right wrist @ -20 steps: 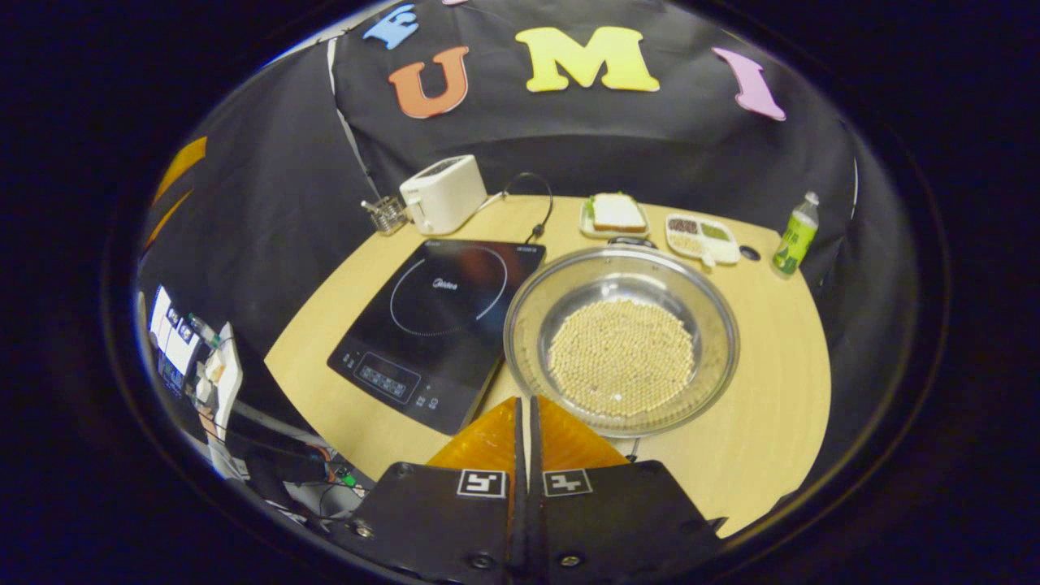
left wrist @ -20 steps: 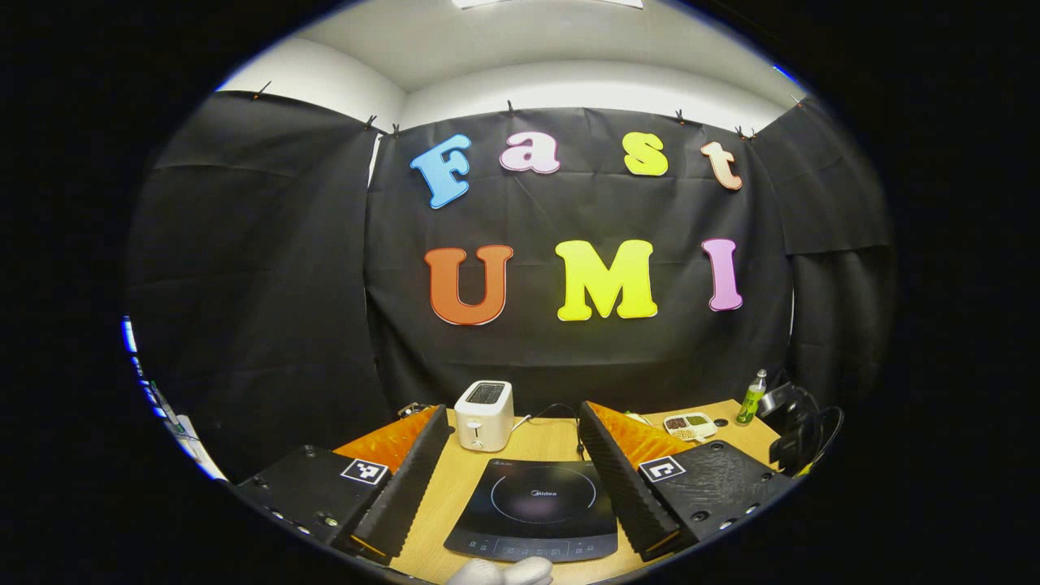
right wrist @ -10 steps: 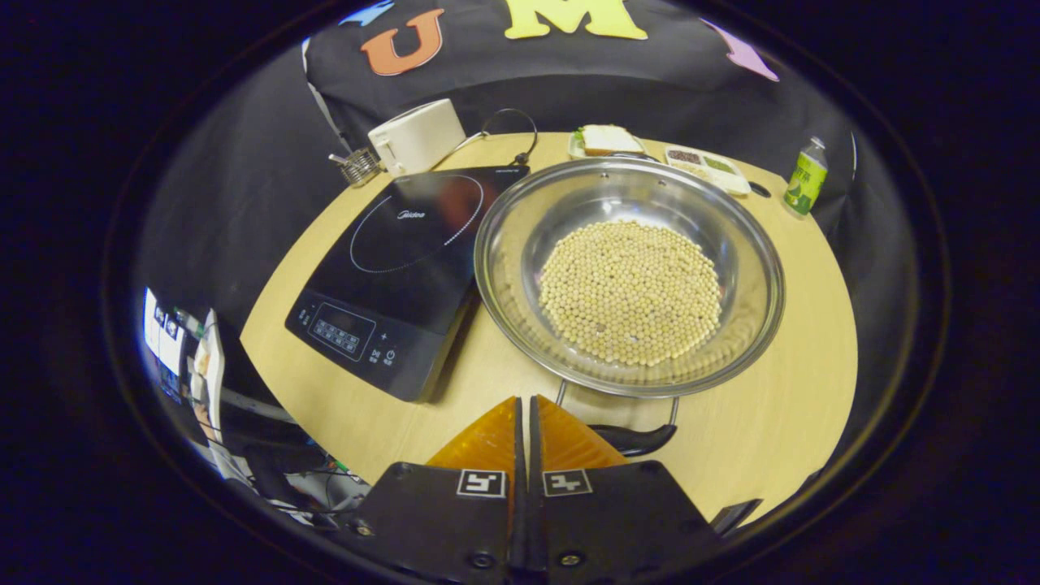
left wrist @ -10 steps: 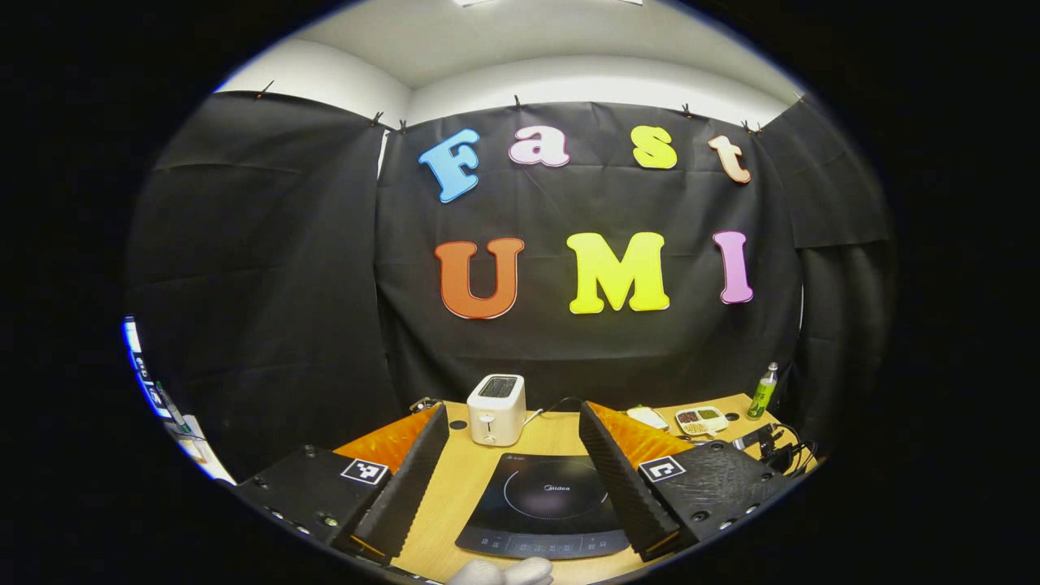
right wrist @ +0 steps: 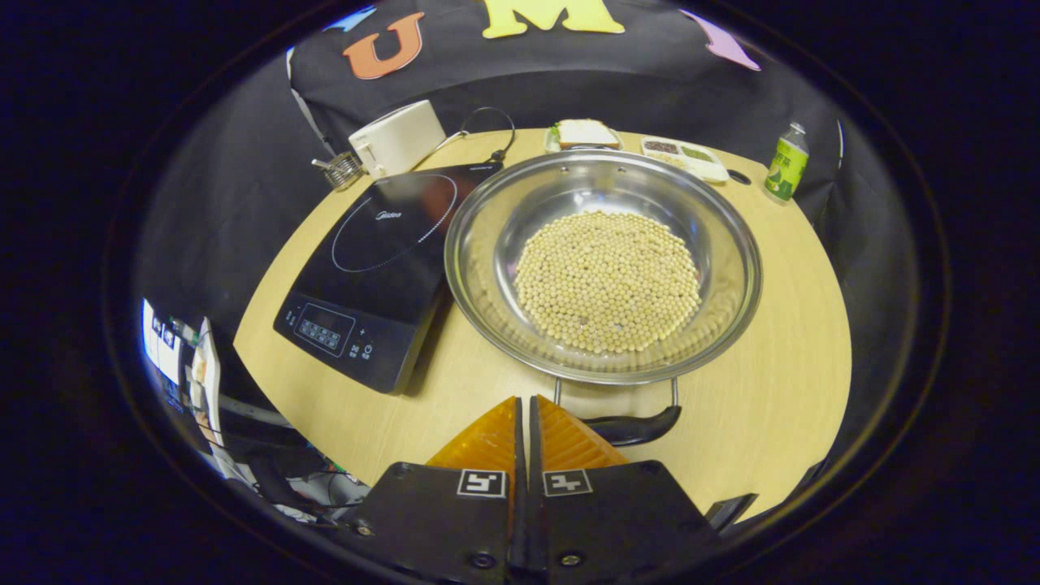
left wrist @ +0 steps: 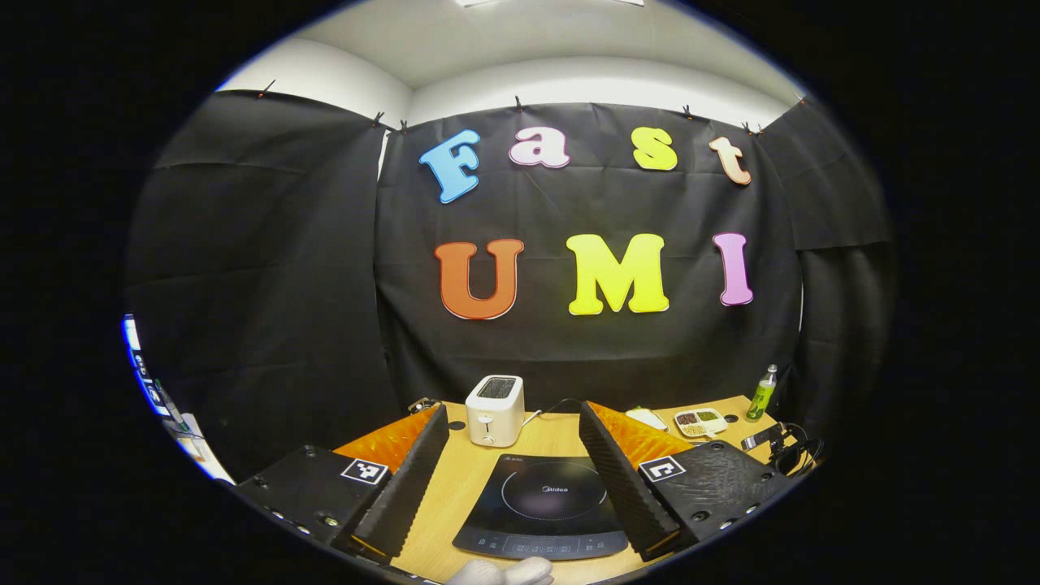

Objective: First push the handle of the pot to place it horizontally, then grasp the pot with both hands and set it on the induction cooktop.

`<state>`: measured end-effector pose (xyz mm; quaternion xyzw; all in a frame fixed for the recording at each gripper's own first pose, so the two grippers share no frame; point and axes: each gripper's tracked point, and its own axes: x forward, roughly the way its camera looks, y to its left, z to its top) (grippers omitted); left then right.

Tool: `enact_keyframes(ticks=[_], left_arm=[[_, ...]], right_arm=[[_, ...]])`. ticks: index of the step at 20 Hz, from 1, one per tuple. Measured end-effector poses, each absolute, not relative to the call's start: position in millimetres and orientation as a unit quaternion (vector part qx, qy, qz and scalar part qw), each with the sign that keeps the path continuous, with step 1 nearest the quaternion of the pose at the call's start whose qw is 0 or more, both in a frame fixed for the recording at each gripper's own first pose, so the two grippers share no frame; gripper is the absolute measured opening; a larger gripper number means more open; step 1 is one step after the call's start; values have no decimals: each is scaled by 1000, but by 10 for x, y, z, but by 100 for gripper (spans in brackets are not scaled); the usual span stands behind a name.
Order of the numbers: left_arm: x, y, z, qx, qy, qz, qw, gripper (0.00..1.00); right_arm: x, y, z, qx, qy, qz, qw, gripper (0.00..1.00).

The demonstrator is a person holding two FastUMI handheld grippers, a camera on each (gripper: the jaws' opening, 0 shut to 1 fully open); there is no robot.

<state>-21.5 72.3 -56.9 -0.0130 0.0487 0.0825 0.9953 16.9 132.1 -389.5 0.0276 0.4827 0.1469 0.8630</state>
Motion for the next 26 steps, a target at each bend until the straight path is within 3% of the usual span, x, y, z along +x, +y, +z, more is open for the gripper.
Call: enact_keyframes(ticks=[18,22,25,26], left_arm=[[-40,450,-549,-17,45,62,997,96],[-20,388,-603,-17,52,64,996,96],[-10,340,-646,-16,57,69,996,96],[-9,328,-657,-16,58,70,996,96]], right_arm=[[287,389,-4016,11,487,78,870,0],[379,226,-4027,-24,485,76,871,4],[450,94,-4040,-40,487,75,869,0],[460,66,-4041,-46,487,79,868,7]])
